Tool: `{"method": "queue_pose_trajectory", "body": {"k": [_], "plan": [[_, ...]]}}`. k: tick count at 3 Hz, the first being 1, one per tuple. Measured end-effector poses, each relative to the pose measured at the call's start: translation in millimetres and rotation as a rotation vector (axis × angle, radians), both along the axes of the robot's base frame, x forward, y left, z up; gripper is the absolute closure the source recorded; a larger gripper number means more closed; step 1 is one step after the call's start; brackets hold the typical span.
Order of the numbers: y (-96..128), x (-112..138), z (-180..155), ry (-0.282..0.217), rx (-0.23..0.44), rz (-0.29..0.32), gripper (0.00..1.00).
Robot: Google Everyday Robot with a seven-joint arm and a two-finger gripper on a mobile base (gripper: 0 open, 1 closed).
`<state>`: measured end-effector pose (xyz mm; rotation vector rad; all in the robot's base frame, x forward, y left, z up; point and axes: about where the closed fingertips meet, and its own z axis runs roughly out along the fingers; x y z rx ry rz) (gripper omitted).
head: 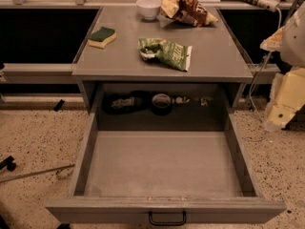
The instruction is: Place green jalapeno chip bag into top drawer
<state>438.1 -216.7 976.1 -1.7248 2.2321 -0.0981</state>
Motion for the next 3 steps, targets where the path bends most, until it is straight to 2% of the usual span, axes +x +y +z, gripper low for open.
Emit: {"method": "queue_pose_trajectory", "body": {"k": [1,2,3], "plan": [[0,0,0,0.0,0.0,0.0,0.0],[9,24,-8,-0.013,0.026,-0.006,0.0],[17,78,-14,-0.061,0.042,-0.052,0.0]]}}
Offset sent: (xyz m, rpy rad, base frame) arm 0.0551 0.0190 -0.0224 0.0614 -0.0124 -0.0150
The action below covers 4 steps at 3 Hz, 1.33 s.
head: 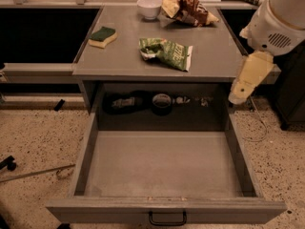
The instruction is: Place green jalapeno chip bag into top drawer
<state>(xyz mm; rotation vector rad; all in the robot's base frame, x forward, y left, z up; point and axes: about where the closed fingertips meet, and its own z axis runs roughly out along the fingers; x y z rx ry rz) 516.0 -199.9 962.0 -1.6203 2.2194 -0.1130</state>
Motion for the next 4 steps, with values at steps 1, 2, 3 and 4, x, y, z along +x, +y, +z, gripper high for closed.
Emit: {"method": "queue_pose_trajectory", "body": {"k": [1,2,3,4], "plan": [[-7,67,-1,-0.088,0.053,-0.139,0.0],[-19,121,-15,-0.099,0.116,-0.208,0.0],[-21,130,-16,-0.104,0.124,-0.213,0.0],[-14,139,-26,-0.094,0.134,-0.202,0.0]]}}
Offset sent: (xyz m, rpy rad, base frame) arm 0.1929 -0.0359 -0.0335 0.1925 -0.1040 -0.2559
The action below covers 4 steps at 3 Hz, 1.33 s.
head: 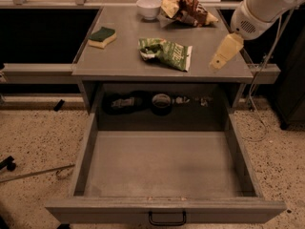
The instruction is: Place green jalapeno chip bag into top drawer
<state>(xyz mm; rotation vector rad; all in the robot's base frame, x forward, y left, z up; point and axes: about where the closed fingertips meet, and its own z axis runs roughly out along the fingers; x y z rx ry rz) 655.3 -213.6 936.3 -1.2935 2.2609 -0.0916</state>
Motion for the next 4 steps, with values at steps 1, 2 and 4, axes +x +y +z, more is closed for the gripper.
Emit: {"method": "queue_pose_trajectory", "body": {"k": [1,2,4], "plan": [[56,28,-27,0.009,0.036,0.113,0.0],[112,50,-44,-0.036,0.036,0.203,0.0],[137,85,-50,-0.118,0.014,0.169,0.0]]}}
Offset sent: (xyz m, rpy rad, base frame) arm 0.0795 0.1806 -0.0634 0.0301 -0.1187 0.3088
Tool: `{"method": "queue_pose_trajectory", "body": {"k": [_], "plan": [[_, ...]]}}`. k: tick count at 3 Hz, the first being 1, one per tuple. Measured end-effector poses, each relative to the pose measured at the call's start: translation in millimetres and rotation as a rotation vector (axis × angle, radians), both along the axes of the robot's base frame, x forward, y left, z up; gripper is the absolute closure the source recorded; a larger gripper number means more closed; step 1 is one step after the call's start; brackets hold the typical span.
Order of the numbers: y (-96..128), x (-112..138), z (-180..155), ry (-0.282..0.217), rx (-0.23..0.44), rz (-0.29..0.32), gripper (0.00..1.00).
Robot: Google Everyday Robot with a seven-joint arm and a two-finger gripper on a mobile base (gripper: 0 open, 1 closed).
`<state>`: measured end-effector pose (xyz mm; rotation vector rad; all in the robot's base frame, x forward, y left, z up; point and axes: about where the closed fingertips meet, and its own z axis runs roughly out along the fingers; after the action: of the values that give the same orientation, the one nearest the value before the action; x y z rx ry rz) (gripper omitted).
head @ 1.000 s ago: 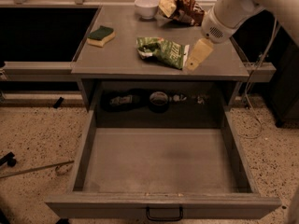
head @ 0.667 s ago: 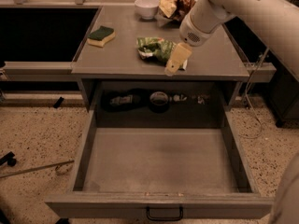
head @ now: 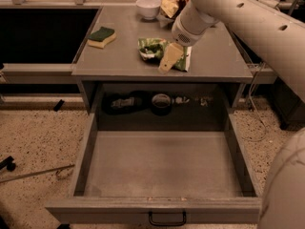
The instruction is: Place green jalapeno chip bag into top drawer
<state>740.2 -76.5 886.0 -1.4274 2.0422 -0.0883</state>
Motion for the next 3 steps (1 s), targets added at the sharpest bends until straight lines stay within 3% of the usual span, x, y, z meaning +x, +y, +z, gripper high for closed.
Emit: {"method": "queue_pose_trajectory", "body": {"k": [1,3], "plan": [[0,8,-6,0.015,0.006,-0.008,0.0],[18,45,-36,0.108,0.0,0.036,0.0]]}}
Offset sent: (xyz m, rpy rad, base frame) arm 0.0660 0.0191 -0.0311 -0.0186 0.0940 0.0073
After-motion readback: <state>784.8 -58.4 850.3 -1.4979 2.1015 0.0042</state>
